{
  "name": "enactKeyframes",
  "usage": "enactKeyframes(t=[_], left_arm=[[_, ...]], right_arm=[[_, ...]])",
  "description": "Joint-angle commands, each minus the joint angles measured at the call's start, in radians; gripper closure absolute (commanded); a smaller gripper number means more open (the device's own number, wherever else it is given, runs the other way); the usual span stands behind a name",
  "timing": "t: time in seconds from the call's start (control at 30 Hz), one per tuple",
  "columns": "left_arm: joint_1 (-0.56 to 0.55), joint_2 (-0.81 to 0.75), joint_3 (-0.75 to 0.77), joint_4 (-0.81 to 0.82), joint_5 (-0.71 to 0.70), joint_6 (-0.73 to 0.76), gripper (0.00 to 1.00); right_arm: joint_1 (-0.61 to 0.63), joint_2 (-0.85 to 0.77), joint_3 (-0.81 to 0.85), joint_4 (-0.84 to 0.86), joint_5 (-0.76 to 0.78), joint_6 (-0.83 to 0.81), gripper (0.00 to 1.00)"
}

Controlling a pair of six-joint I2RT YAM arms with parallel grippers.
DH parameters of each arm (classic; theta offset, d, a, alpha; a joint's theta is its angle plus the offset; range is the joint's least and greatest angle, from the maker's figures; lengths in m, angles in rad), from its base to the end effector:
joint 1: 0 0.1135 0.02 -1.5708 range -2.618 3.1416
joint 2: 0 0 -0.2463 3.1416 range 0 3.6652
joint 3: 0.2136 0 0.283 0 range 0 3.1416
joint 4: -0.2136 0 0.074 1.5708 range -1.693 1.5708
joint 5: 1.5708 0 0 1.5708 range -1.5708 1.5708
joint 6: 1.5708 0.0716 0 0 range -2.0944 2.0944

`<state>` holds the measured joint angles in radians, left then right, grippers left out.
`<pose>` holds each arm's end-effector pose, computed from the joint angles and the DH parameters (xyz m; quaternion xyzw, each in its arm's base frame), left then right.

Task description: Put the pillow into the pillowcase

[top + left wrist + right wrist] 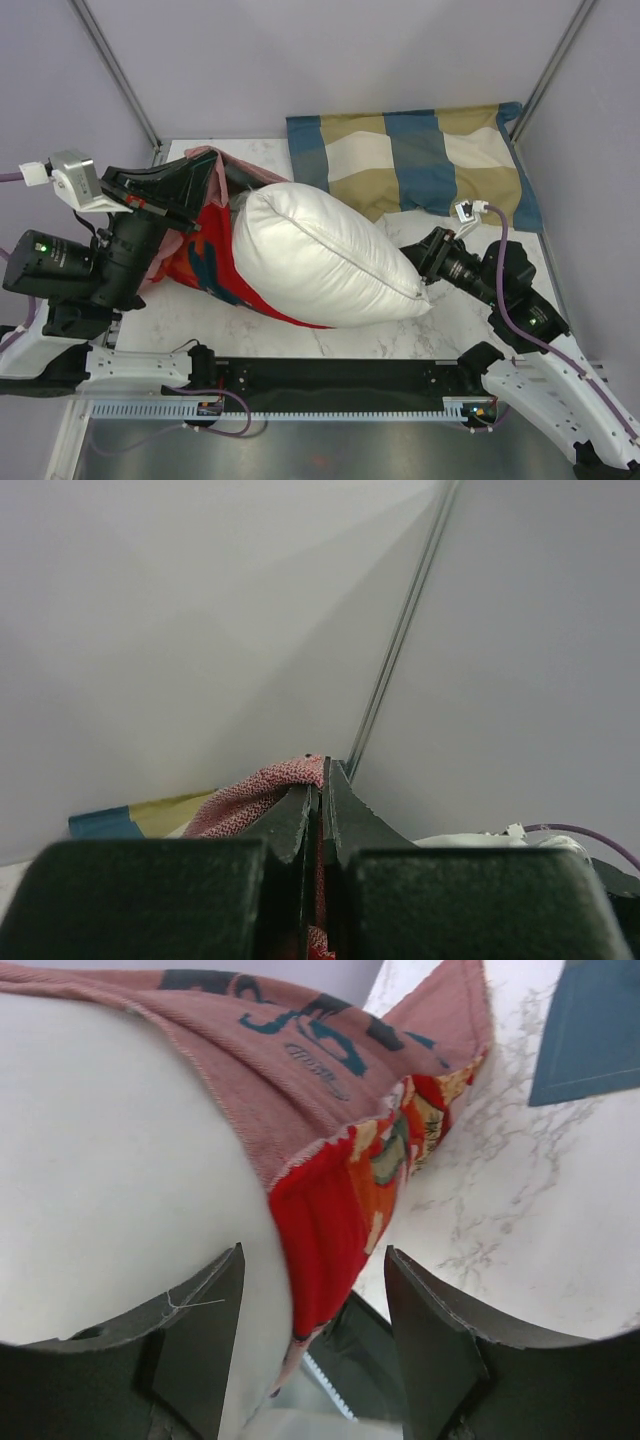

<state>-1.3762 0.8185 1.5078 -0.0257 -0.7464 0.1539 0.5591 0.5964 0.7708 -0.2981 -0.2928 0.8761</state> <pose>0.0722 -0.1149 0.5935 0.0462 0.5213 -0.3494 0.7772 0.1752 0.1340 0.3413 0.0217 0.7474 0.5131 0.4216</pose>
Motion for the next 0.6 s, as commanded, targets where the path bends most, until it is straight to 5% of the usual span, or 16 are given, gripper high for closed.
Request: enactKeyframes(t=[0.0,0.13,0.57], left_arm=[[0.000,0.028,0.014,0.112,-0.002,-0.028,0.98],[-0.001,0.065,0.069,0.112,-0.030,0.007,0.98],[-0.001,0.091,0.112,0.136,-0.091,0.096,0.98]], right_arm=[[0.001,-0.032,0.039,0.073,-0.106,0.064,0.34],[0.001,-0.006,0.041,0.048,-0.143,0.049,0.35],[0.001,-0.138,0.202,-0.562,0.608,-0.100,0.29]])
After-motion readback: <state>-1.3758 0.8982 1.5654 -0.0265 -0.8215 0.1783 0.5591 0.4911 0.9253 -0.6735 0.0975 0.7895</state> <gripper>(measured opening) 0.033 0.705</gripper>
